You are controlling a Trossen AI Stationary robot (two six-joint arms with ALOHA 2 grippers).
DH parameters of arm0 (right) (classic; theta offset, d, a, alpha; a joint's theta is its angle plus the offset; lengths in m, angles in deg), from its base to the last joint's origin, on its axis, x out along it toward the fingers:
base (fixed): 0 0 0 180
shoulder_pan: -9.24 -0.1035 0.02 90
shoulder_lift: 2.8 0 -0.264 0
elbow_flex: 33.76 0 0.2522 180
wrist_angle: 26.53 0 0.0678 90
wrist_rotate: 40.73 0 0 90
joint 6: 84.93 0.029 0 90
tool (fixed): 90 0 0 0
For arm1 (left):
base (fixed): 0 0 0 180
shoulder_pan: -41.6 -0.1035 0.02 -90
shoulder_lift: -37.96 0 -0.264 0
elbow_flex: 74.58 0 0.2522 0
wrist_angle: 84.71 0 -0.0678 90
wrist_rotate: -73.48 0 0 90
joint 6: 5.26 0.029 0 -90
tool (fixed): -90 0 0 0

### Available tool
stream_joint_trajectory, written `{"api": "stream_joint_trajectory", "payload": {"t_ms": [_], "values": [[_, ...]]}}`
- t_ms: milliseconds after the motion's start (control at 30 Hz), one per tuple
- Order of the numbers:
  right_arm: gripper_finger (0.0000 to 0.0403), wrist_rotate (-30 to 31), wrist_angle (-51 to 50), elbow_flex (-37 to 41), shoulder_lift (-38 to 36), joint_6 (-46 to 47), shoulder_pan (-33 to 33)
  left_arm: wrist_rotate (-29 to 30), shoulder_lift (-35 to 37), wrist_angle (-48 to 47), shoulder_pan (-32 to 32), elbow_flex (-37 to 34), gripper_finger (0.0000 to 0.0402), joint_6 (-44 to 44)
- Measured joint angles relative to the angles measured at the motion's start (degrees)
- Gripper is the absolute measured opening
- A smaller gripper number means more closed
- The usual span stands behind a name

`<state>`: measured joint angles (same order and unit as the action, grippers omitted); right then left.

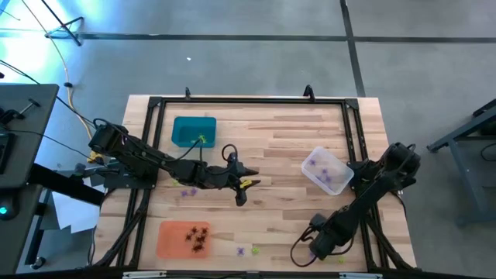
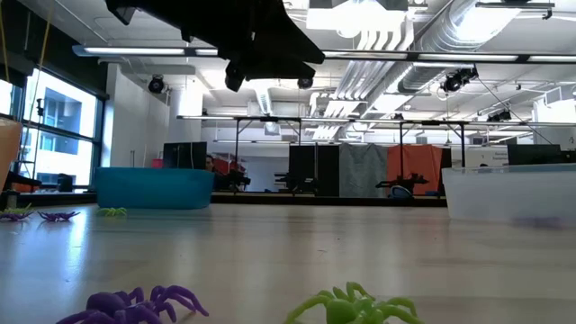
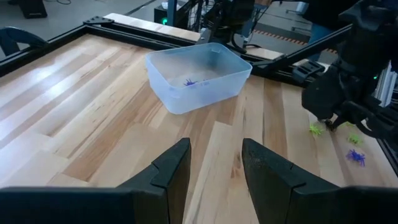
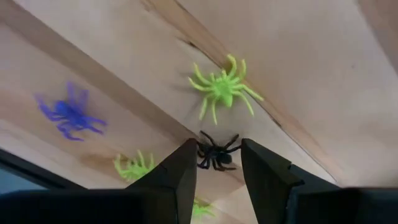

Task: Sort Halloween decoration
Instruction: Put the black spider toy into the orange bin

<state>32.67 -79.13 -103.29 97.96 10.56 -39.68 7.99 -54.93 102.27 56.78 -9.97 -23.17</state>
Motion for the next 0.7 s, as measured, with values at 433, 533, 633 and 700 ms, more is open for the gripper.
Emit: {"api": "stream_joint_trajectory", "payload": {"t_ms": [433,533,633,700], "values": [[0.0107,-1.3,0.2,-0.2,2.3,-1.4,0.2,0.0,0.0,-0.5,0.0,0.0,0.0131,0.0],[0.0068,-1.1,-0.7,-0.2,2.3,-1.5,0.1,0.0,0.0,-0.6,0.0,0.0,0.0131,0.0],[0.0015,-1.1,-1.4,-0.2,2.3,-1.5,0.1,0.0,0.0,-0.8,0.0,0.0,0.0131,0.0],[0.0009,-1.0,-1.7,-0.2,2.3,-1.5,0.1,0.0,0.0,-1.1,0.0,0.0,0.0131,0.0]]}}
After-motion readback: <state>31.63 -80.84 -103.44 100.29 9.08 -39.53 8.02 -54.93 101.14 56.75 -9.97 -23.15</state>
